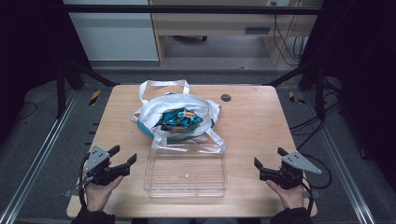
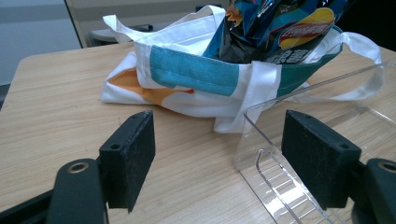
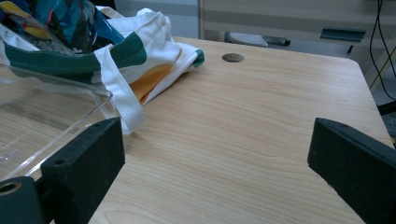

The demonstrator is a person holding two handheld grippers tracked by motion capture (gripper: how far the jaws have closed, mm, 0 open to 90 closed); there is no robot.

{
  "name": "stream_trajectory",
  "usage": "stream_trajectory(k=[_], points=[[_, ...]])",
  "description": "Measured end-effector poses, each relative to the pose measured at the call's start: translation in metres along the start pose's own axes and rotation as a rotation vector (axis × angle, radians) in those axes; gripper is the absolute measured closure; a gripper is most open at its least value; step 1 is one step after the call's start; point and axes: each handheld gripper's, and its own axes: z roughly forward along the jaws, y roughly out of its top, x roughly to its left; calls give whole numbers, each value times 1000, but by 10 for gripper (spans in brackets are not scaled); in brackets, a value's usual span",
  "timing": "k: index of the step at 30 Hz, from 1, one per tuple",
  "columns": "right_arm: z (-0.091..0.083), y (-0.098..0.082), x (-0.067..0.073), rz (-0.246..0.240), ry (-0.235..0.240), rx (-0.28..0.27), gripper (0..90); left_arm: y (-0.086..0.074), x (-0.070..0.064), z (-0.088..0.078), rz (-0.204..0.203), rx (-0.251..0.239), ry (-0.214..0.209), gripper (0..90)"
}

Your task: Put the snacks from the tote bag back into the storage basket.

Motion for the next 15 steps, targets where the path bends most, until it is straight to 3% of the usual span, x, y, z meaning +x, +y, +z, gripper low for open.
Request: stream_trajectory(k=[15], points=[[0,1,3,-17,0,8,42,15,-5,-2,-4,-39,-3,262]])
